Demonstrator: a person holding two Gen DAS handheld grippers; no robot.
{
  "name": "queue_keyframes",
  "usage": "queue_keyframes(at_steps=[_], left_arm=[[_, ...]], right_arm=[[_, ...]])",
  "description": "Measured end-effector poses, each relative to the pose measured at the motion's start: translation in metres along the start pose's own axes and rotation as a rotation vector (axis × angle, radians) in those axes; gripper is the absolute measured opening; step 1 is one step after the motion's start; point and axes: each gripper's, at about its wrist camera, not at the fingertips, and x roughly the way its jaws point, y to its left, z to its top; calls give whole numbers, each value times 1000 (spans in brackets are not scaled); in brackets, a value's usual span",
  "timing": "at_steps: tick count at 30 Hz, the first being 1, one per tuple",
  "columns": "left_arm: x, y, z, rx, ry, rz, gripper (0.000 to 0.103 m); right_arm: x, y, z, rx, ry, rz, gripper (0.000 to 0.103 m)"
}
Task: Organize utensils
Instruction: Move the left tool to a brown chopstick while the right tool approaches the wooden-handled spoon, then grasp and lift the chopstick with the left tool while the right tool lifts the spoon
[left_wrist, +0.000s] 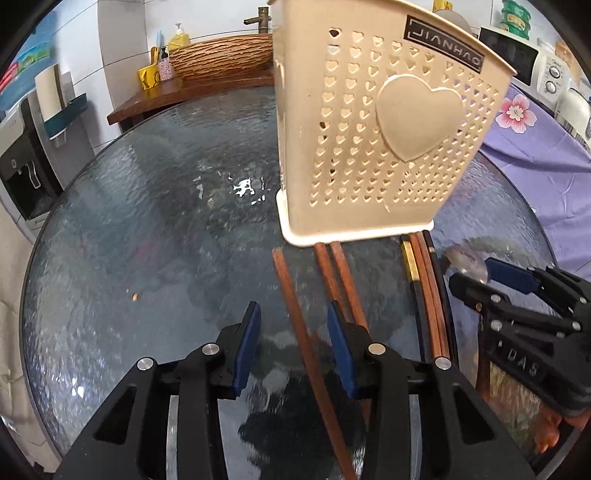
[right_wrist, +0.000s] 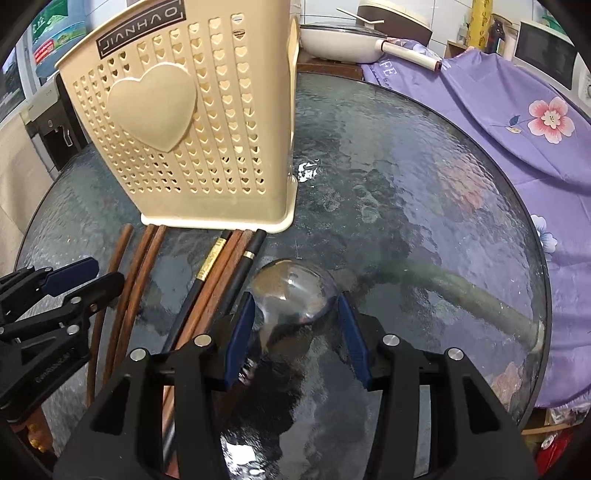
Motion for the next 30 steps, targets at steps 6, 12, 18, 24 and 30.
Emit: queue_keyframes(at_steps=[6, 12, 18, 24, 30], left_arm=[[9, 1, 12, 1, 0, 24, 21], [10, 11, 15, -27, 4, 6, 10], [12, 17, 17, -72, 7, -33, 9], [-3, 20, 19, -94, -35, -55, 7], [-33, 23, 26, -120, -108, -94, 7]], right_arm=[[5, 2, 7, 2, -7, 22, 47], [5, -8, 8, 4, -42, 94, 47], [-12, -15, 5, -20, -131, 112, 47], [-46, -19, 0, -32, -245, 131, 47], [-84, -18, -4, -82, -374, 102, 47]])
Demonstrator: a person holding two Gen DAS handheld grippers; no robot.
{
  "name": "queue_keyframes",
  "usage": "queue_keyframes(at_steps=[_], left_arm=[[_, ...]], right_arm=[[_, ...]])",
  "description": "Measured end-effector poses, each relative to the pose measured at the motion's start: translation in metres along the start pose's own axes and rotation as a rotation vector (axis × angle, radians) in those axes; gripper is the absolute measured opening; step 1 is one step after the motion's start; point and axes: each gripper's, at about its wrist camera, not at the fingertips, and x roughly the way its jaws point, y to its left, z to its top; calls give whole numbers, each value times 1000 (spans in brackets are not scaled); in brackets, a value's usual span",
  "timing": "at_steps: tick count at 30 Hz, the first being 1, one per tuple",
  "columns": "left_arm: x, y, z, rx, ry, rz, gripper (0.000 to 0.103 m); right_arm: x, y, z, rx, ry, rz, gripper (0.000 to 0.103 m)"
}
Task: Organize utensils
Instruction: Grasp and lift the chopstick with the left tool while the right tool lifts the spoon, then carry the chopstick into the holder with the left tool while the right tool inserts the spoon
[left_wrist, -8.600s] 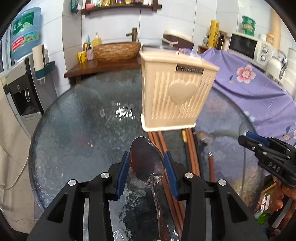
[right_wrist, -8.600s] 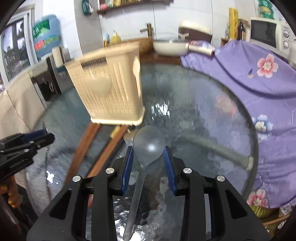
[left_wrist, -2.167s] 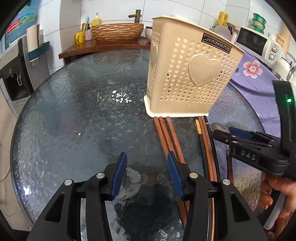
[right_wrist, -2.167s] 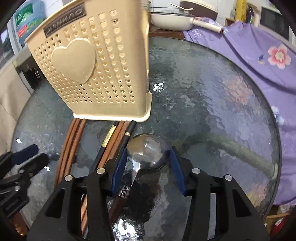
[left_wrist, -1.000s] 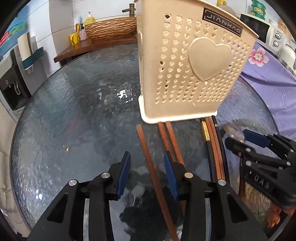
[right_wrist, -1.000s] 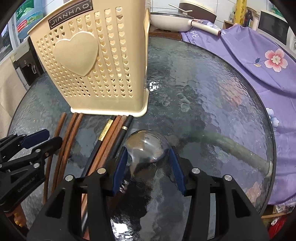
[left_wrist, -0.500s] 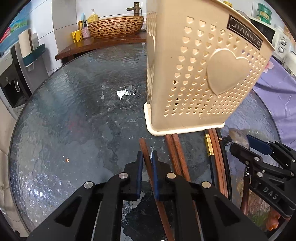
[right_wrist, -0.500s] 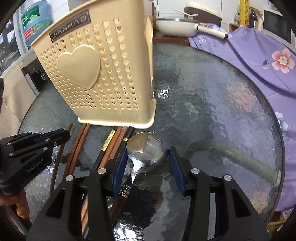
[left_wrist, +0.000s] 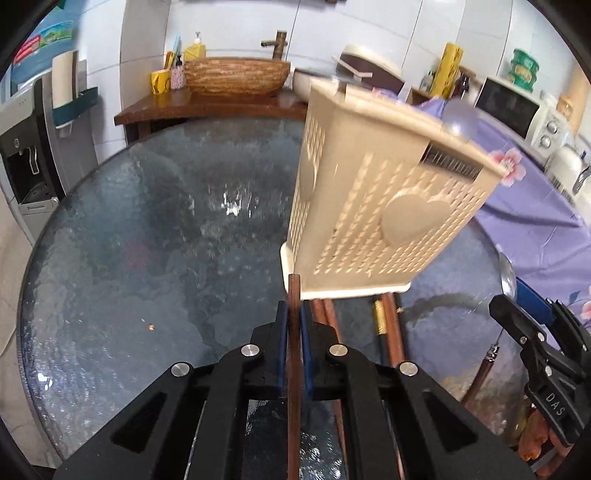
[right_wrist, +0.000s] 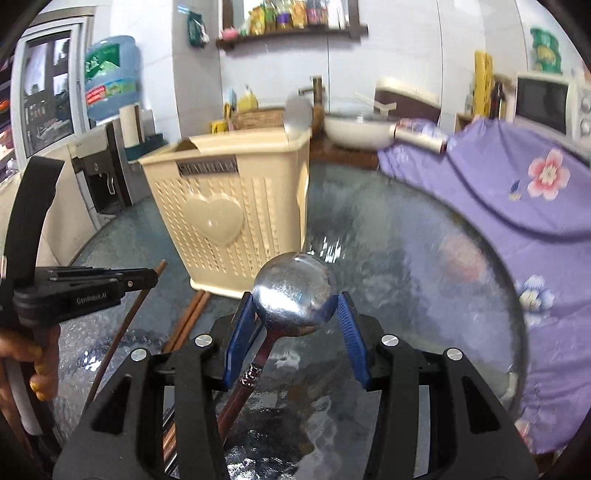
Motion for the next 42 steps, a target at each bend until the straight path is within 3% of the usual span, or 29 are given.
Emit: queue_keyframes(at_steps=[19, 42], left_arm=[[-100, -11, 12, 24, -236, -57, 7], [-142, -14, 39, 38, -349, -84, 7]], right_arm=[[-54, 13, 11, -80, -121, -23, 46], [-73, 15, 48, -114, -155, 33, 46]])
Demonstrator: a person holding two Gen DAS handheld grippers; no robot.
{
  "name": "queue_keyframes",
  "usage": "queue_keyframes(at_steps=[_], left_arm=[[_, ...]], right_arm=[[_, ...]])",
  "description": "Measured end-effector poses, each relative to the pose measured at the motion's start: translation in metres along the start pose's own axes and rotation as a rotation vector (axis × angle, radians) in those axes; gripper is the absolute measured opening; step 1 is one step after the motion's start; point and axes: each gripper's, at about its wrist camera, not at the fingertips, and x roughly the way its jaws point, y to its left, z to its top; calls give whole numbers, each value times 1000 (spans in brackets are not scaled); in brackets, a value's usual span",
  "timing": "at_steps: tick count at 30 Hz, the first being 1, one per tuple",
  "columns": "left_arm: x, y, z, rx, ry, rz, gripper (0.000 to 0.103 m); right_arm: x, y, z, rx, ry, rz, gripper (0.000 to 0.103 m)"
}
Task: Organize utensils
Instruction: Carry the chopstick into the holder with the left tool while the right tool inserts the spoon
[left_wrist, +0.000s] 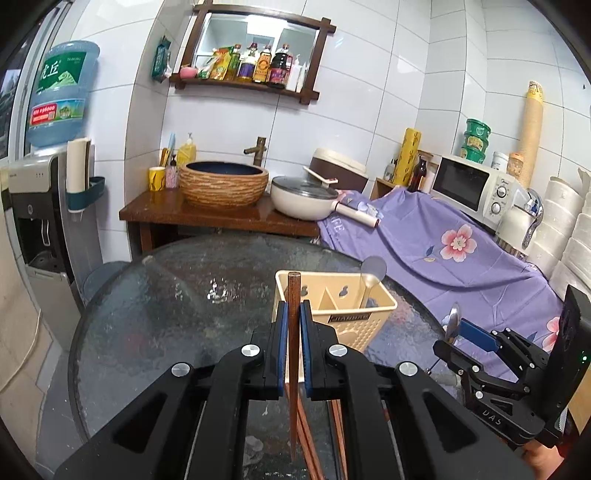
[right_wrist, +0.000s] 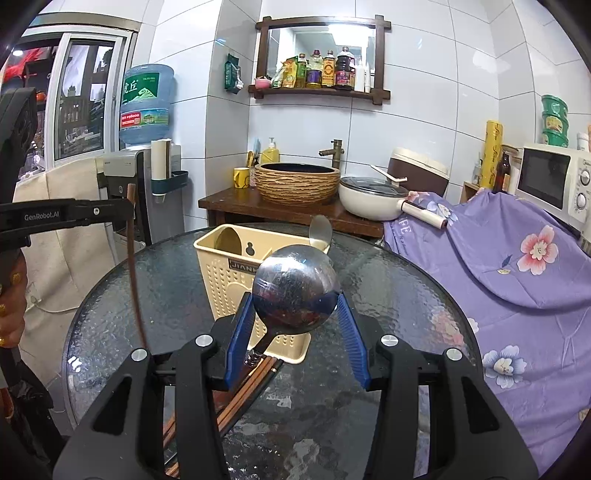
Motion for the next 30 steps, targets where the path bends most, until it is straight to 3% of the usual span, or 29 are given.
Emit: queue_keyframes(at_steps=[6, 13, 23, 26, 30], left_arm=[[-10, -6, 23, 24, -29, -35, 7], [-23, -26, 72, 76, -61, -101, 7], [-39, -49, 143, 107, -183, -74, 7], [-27, -54, 158, 107, -201, -45, 7], [-1, -53, 154, 94, -163, -32, 7]], right_arm=[[-2, -2, 22, -12, -17, 13, 46], [5, -6, 64, -29, -27, 15, 46], [15, -18, 143, -29, -87, -37, 46], [26, -16, 155, -53, -100, -79, 46], [48, -8, 146, -107, -86, -130, 46]])
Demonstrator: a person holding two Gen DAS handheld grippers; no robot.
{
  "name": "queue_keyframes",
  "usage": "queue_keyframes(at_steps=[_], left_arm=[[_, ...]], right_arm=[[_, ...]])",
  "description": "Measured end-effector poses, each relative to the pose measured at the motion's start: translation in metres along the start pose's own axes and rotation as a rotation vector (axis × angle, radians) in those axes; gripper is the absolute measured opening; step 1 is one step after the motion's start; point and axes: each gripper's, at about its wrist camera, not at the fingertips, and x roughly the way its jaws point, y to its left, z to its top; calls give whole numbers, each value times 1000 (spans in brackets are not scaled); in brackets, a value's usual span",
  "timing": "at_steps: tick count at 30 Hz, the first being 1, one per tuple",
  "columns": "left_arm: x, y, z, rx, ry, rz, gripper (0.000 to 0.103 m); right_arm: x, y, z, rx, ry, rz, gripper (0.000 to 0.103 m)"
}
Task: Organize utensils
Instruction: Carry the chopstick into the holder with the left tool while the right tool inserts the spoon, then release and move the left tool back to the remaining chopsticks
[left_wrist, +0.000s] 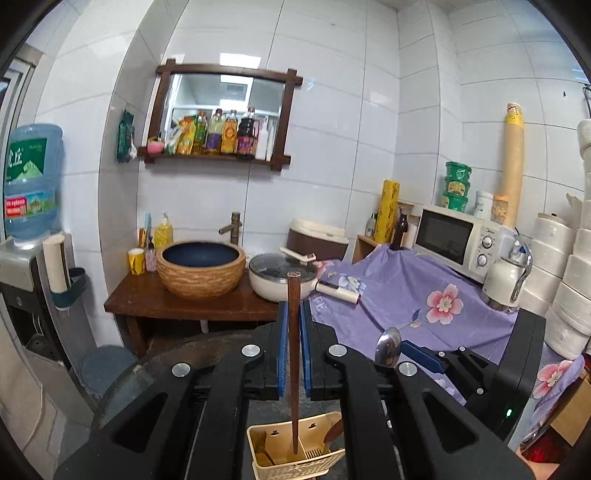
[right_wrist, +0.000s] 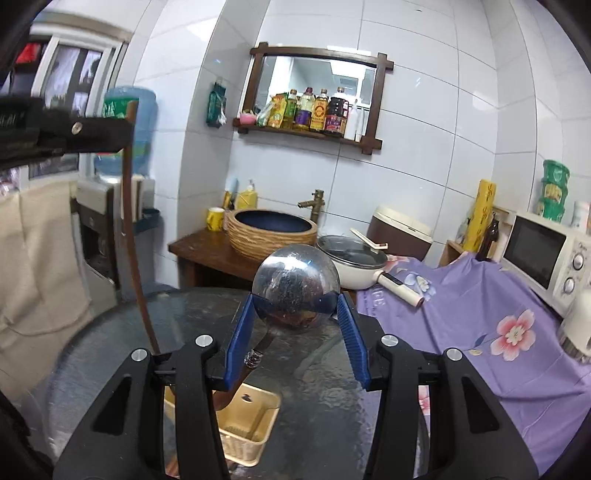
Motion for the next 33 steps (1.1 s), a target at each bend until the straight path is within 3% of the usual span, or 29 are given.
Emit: queue_keyframes(at_steps=[10, 16, 26, 29, 32, 33], left_arm=[[63, 25, -75, -73, 163, 28, 6], [77, 30, -105, -78, 226, 23, 6], [85, 32, -125, -74, 265, 25, 2], [79, 31, -125, -74, 252, 17, 3], [68, 31, -126, -75, 230, 16, 20], [61, 33, -128, -78, 214, 27, 34]], right_arm=[[33, 26, -79, -40, 45, -14, 47], [41, 35, -99, -56, 61, -6, 47], [48, 42, -119, -55, 90, 11, 47], [43, 43, -120, -68, 60, 5, 60], [33, 41, -120, -60, 35, -3, 61], [28, 40, -120, -53, 29, -5, 61]])
